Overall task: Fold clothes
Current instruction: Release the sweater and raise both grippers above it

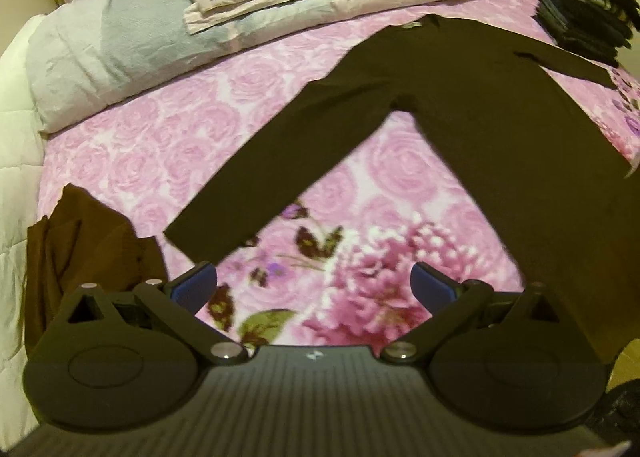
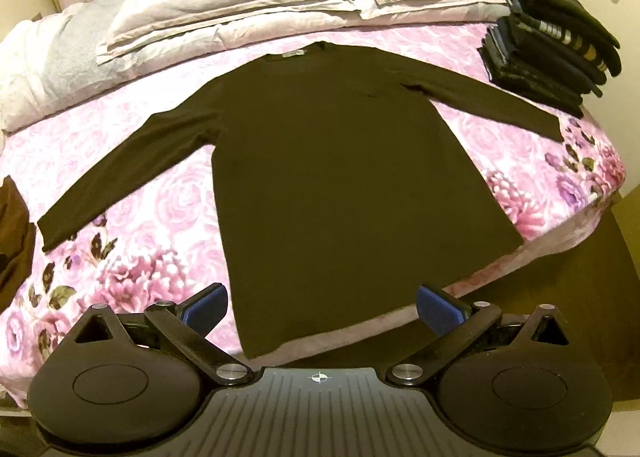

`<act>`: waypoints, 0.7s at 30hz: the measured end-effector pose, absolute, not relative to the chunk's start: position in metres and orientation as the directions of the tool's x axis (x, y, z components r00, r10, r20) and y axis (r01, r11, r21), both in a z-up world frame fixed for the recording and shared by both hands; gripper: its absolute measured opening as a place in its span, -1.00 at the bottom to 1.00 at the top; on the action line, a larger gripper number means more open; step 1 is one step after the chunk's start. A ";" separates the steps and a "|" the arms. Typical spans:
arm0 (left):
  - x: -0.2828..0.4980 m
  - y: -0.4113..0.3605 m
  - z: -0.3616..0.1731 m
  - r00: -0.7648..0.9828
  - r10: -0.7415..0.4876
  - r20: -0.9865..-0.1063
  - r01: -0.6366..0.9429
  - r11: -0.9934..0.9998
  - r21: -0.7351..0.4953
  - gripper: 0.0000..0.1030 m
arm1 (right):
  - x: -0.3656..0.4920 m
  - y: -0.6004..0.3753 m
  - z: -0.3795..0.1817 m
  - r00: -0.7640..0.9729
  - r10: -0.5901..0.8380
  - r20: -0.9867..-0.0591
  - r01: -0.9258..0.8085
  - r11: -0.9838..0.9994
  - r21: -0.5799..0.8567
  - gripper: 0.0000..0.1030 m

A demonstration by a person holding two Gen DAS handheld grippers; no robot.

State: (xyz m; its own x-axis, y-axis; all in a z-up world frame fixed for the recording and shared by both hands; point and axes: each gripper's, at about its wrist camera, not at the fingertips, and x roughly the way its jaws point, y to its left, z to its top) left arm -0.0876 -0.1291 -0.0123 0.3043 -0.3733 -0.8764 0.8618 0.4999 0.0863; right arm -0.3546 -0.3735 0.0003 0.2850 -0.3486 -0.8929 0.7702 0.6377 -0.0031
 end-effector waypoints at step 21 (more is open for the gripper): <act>-0.139 -0.115 0.000 0.375 -0.334 -0.865 0.833 0.530 0.156 0.97 | -0.364 -0.362 -0.009 0.389 -0.280 -0.878 0.656 0.753 0.050 1.00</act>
